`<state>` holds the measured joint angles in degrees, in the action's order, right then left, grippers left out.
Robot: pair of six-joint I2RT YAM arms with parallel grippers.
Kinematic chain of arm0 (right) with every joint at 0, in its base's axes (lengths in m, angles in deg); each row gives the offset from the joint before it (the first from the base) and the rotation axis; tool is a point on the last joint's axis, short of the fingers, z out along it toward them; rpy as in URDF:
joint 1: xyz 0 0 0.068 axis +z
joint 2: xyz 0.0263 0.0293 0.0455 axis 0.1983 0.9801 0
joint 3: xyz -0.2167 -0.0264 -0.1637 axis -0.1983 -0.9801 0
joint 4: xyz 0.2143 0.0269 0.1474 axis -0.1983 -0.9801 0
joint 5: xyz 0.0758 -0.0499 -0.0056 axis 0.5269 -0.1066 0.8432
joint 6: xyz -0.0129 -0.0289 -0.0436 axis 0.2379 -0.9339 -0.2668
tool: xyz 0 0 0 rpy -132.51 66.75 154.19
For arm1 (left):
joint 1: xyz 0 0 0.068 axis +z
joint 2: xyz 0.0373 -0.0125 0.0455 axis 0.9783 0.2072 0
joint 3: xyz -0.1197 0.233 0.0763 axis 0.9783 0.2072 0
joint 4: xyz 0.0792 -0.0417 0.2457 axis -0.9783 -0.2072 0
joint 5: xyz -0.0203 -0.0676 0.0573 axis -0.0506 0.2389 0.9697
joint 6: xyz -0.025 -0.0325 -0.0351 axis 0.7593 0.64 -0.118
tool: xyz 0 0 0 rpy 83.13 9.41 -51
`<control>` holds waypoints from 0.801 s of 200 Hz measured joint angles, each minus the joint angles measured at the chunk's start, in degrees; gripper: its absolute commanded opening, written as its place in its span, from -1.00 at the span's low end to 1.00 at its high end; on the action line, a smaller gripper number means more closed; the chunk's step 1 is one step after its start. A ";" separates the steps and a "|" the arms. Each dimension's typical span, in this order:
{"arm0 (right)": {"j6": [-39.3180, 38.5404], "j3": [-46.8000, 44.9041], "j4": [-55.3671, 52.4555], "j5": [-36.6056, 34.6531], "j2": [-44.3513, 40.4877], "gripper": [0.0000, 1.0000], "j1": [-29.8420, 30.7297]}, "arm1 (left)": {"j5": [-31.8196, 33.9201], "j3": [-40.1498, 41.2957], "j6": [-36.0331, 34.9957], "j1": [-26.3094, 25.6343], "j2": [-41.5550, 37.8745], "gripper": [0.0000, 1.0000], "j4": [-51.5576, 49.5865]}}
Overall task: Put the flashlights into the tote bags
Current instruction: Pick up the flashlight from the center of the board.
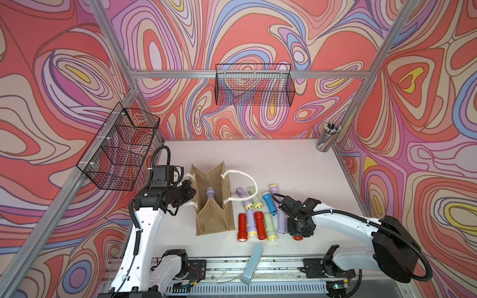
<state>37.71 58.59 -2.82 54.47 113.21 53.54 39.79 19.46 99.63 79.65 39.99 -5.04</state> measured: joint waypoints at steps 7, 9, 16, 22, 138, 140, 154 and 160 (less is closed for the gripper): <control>-0.04 1.90 -0.83 -0.81 -0.50 -0.75 0.00 | -0.22 0.00 0.00 0.00 0.24 -0.92 0.02; -0.04 2.56 -1.16 -1.11 -0.61 -0.76 0.00 | -0.33 0.00 0.00 0.00 0.35 -0.92 0.04; -0.15 5.01 -2.23 -2.01 -1.01 -0.77 0.00 | -0.63 0.00 -0.02 0.00 0.63 -0.92 0.15; -0.28 7.13 -3.10 -2.75 -1.31 -0.78 0.00 | -0.94 -0.02 -0.02 0.00 0.94 -0.91 0.28; -7.74 48.50 3.56 -3.82 7.58 -0.97 1.14 | -6.08 -0.68 -6.95 0.00 3.04 -1.00 0.70; -7.78 48.92 4.33 -3.48 8.17 -0.97 1.38 | -6.14 -0.68 -6.99 0.00 3.04 -1.00 0.72; -8.52 51.45 8.94 -1.64 11.74 -0.98 3.10 | -7.17 -0.68 -7.37 0.00 2.99 -1.00 0.87; -8.90 52.54 10.71 -0.68 13.29 -0.98 3.82 | -7.63 -0.68 -7.43 0.00 2.99 -1.00 1.11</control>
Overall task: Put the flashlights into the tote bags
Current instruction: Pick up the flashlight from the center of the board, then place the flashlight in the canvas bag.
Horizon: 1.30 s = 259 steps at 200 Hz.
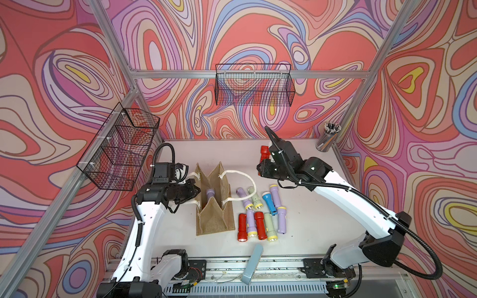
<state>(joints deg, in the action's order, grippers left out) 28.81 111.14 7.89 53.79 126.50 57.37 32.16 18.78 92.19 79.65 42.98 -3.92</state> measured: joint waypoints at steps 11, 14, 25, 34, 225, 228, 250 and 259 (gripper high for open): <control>-0.57 2.56 2.45 1.99 3.17 -0.99 1.22 | -0.90 0.00 -0.11 0.00 0.00 -1.00 0.37; -0.68 3.23 3.19 2.49 4.07 -0.99 1.51 | -1.11 0.00 -0.13 0.00 0.00 -1.00 0.44; -1.25 6.14 4.92 4.17 7.37 -1.00 2.56 | -1.86 0.00 -0.15 0.00 0.00 -1.00 0.66; -1.70 8.48 6.56 5.57 10.14 -1.00 3.45 | -2.34 0.02 -0.15 0.00 0.00 -1.00 0.94; -11.04 12.79 16.81 21.57 27.58 -1.00 11.21 | -5.84 1.51 6.60 3.74 1.55 -1.00 4.63; -11.45 12.79 16.46 21.59 27.85 -1.00 11.23 | -5.90 1.57 6.62 3.82 1.57 -1.00 4.72; -13.79 12.79 13.44 21.62 29.44 -1.00 11.26 | -6.25 1.97 6.69 4.55 1.95 -1.00 4.85; -14.53 12.76 12.09 21.66 29.79 -1.00 11.26 | -6.27 2.14 6.82 4.79 1.97 -1.00 4.96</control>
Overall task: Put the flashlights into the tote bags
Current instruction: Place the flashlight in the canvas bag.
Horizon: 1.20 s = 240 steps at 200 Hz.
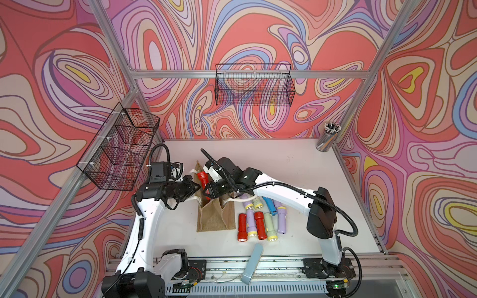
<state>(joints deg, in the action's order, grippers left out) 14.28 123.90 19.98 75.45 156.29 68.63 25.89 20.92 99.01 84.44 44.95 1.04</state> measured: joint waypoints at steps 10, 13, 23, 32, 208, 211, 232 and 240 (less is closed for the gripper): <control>-0.79 -0.33 -1.07 0.11 0.04 -1.00 0.00 | 0.00 0.02 0.20 0.20 0.00 -1.00 0.09; -1.01 -0.37 -1.38 0.13 0.04 -1.00 0.00 | -0.04 0.04 0.22 0.22 0.00 -1.00 0.11; -1.70 -0.72 -2.03 0.31 0.04 -1.00 0.00 | -0.17 0.04 0.26 0.42 0.00 -1.00 0.20; -2.32 -1.11 -2.64 0.42 0.04 -1.00 0.00 | -0.22 0.02 0.37 0.52 0.00 -1.00 0.22; -5.66 6.21 -20.28 2.43 11.69 -0.59 -0.09 | -2.34 1.84 0.00 0.76 -0.02 -1.00 0.98; -5.66 6.27 -20.31 2.43 11.74 -0.56 -0.09 | -2.36 1.92 0.00 0.79 -0.04 -1.00 1.07; -5.62 7.15 -20.98 2.43 12.11 -0.27 -0.09 | -2.32 2.12 0.00 0.81 -0.15 -1.00 1.33; -5.62 7.50 -21.31 2.40 12.24 -0.16 -0.09 | -2.29 2.12 0.00 0.81 -0.15 -1.00 1.33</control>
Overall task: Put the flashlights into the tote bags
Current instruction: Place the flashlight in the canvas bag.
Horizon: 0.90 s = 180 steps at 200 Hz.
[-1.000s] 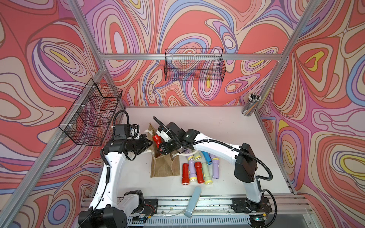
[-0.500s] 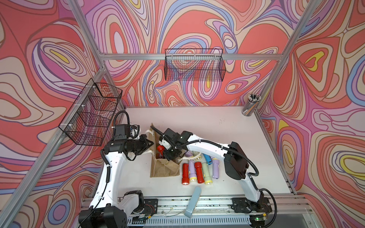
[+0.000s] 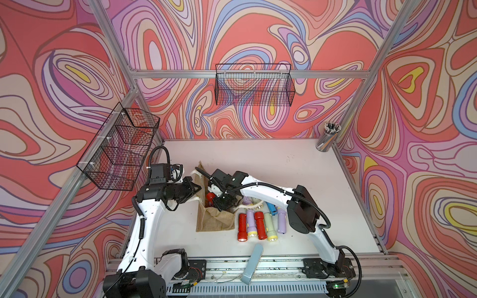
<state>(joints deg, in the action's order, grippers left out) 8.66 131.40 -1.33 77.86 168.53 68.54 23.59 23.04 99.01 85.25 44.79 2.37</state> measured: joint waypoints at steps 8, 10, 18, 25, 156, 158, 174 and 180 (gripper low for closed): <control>0.11 0.39 -0.37 0.00 0.09 -0.04 0.00 | 0.04 0.00 0.00 0.00 0.00 -1.00 0.00; 0.11 0.50 -0.50 0.02 0.11 -0.03 0.00 | 0.04 0.00 -0.02 0.00 0.00 -1.00 0.00; 0.09 0.81 -0.83 0.07 0.15 -0.02 0.02 | 0.07 0.00 -0.04 0.00 0.00 -1.00 -0.02; 0.13 1.18 -1.25 0.13 0.15 0.00 0.02 | 0.11 0.00 -0.04 0.00 0.00 -1.00 -0.02; 4.26 5.27 6.14 2.95 -7.45 0.11 -0.68 | 5.03 -0.13 -1.33 0.26 -0.79 -1.00 -1.22; 4.28 5.27 6.29 2.95 -7.80 0.11 -0.74 | 5.05 -0.13 -1.33 0.26 -0.79 -1.00 -1.22; 4.50 5.27 7.63 2.38 -11.13 0.10 -1.20 | 5.40 -0.13 -1.38 0.26 -0.79 -1.00 -1.40; 4.59 5.27 7.98 2.01 -12.28 0.09 -1.44 | 5.44 -0.13 -1.38 0.26 -0.79 -1.00 -1.42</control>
<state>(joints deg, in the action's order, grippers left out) 13.25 136.67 6.65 79.87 156.24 67.10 29.04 22.91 97.64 85.51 44.01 0.95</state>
